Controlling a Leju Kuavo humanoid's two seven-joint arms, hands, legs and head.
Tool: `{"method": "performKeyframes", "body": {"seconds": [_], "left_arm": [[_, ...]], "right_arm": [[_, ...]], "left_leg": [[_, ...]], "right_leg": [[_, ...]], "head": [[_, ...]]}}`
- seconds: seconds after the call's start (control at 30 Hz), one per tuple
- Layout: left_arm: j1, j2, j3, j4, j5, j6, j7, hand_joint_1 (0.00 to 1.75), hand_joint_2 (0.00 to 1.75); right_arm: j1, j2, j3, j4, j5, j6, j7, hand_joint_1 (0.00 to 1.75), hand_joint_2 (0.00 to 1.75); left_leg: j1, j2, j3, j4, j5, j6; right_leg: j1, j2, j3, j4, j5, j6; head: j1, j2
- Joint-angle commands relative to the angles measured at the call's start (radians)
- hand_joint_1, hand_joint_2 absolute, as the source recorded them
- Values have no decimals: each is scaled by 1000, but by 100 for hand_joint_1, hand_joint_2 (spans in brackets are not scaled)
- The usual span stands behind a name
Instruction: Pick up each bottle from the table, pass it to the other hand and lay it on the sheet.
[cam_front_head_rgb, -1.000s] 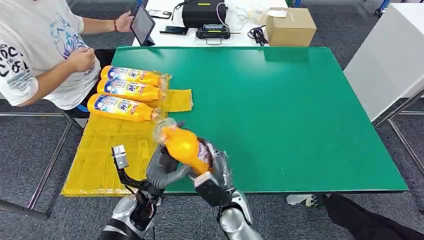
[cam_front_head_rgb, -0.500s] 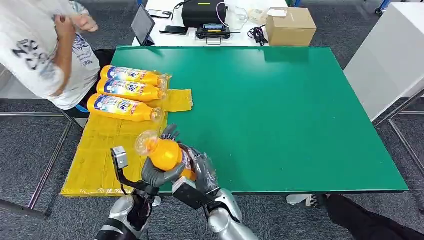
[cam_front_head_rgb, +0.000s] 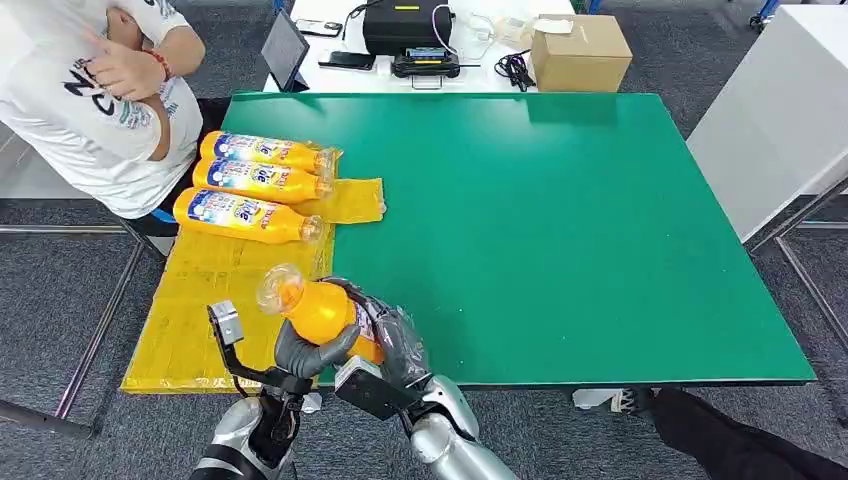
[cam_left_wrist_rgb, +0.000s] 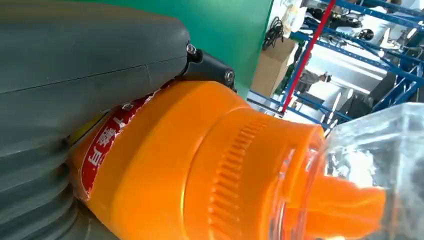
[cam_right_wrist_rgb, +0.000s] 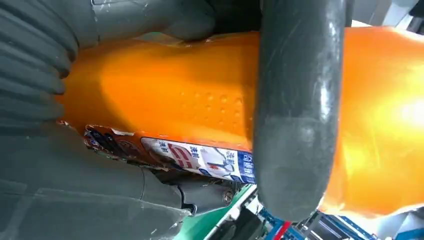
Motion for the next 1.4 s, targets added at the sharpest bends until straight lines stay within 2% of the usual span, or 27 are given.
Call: {"method": "performKeyframes", "body": {"seconds": [0.03, 0.13, 0.17, 0.33, 0.53, 0.8, 0.83, 0.97, 1.07, 1.13, 1.2, 1.23, 1.3, 1.4], "left_arm": [[-47, -16, 7, -44, -12, 31, -24, 175, 175], [-45, -15, 18, -62, -37, 61, -37, 175, 175], [-44, -16, 30, -75, -52, 84, -51, 175, 175], [-41, -13, 57, -97, -80, 130, -71, 175, 175], [-59, -2, 131, -138, -204, 284, -142, 175, 175], [-59, -6, 133, -134, -206, 285, -141, 175, 175], [-60, -7, 138, -134, -218, 302, -149, 175, 175], [-86, -5, 194, -114, -228, 353, -160, 175, 175], [-119, -7, 227, -76, -238, 380, -166, 175, 175], [-148, 7, 213, -52, -346, 458, -220, 175, 175], [-185, 62, 160, -20, -650, 678, -261, 175, 175], [-212, 96, 136, 24, -853, 817, -247, 175, 175], [-277, 144, 138, 133, -1146, 938, -165, 175, 175], [-333, 161, 211, 234, -1404, 974, -108, 175, 175]], "right_arm": [[1, -2, 23, 60, 4, 2, 33, 0, 175], [8, -8, 4, 31, -2, -4, 43, 0, 175], [17, -14, -9, 2, -9, -6, 47, 0, 0], [47, -27, -32, -85, -4, -22, 59, 0, 0], [139, -88, -57, -452, 31, -41, 91, 0, 0], [145, -88, -57, -456, 28, -32, 100, 0, 0], [146, -85, -60, -462, 25, -49, 73, 0, 0], [184, -101, -65, -613, -9, -61, 56, 0, 0], [210, -102, -57, -689, 14, -130, 19, 0, 0], [205, -115, -37, -702, 3, -172, 2, 0, 0], [191, -122, -33, -702, -45, -180, -22, 0, 0], [181, -123, -30, -699, -68, -166, -27, 0, 0], [169, -118, -30, -689, -83, -159, -33, 0, 0], [167, -106, -30, -684, -99, -143, -42, 0, 0]], "left_leg": [[2, -2, 3, 1, -2, -2], [2, -2, 2, 0, -1, -2], [1, -2, 1, 0, -1, -1], [2, -2, 3, 1, -2, -2], [2, -3, 2, 1, -1, -2], [1, 0, 1, 0, -1, -1], [0, -1, 0, 0, 0, -1], [1, -1, 1, 1, -1, -1], [1, -1, 1, 1, -1, -1], [1, -2, 1, 0, -1, -2], [0, -2, 0, 0, 0, -1], [2, -1, 2, 0, -1, -2], [1, -1, 1, -1, 0, -1], [1, -1, 1, -1, 1, -1]], "right_leg": [[2, -2, 4, 0, -2, -2], [2, -2, 4, 0, -1, -2], [1, -2, 2, 0, -1, -2], [2, -3, 4, -1, -2, -2], [2, -4, 3, 0, -2, -2], [1, -1, 1, -1, -1, -1], [0, -1, 0, 0, 0, -1], [1, -1, 2, 0, -1, -2], [1, -2, 2, 0, -1, -2], [2, -2, 3, 0, -2, -2], [1, -2, 1, 0, 0, -1], [2, -2, 3, 0, -1, -2], [1, -2, 1, -1, 0, -1], [1, -1, 2, -1, 0, -2]], "head": [[0, 0], [0, 0], [0, 0], [0, 0], [0, 0], [0, 0], [0, 0], [0, 0], [0, 0], [0, 0], [0, 0], [0, 0], [0, 0], [0, 0]]}}
